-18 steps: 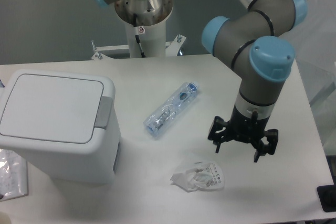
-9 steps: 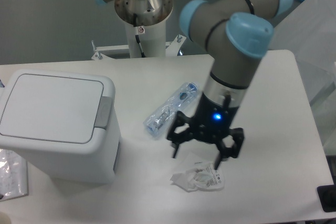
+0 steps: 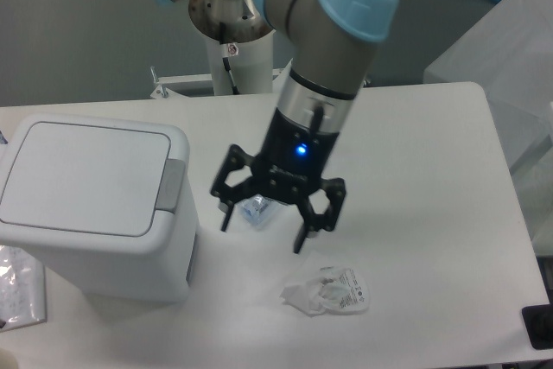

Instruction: Open the trash can

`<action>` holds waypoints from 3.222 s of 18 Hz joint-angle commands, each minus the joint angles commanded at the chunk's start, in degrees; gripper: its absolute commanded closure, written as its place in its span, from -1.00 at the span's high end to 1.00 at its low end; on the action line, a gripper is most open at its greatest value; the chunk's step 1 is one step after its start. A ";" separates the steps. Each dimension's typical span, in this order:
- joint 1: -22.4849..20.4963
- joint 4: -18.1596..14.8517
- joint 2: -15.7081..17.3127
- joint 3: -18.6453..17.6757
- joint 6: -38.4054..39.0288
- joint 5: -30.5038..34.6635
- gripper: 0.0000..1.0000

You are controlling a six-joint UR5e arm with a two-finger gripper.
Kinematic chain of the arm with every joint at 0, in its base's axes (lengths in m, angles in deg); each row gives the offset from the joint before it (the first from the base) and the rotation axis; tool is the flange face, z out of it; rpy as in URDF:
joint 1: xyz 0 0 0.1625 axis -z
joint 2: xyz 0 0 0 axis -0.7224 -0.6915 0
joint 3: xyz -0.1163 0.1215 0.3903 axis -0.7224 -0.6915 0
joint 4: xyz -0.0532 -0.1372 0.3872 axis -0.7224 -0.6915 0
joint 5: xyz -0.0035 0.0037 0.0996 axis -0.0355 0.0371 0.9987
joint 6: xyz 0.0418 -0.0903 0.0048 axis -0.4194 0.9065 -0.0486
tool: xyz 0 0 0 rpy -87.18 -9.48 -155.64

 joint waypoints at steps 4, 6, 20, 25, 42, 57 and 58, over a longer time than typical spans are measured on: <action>0.09 3.27 4.05 -5.55 -0.09 0.00 1.00; 0.09 3.27 4.32 -6.08 0.00 0.00 1.00; 2.55 3.35 3.27 -7.67 0.00 0.44 1.00; 2.55 3.97 3.09 -7.41 0.26 0.44 1.00; -9.47 4.32 -6.04 1.29 -7.01 3.23 1.00; -12.57 -0.85 -18.53 13.77 -30.04 29.08 1.00; -12.31 -3.13 -18.88 14.47 -32.58 30.05 1.00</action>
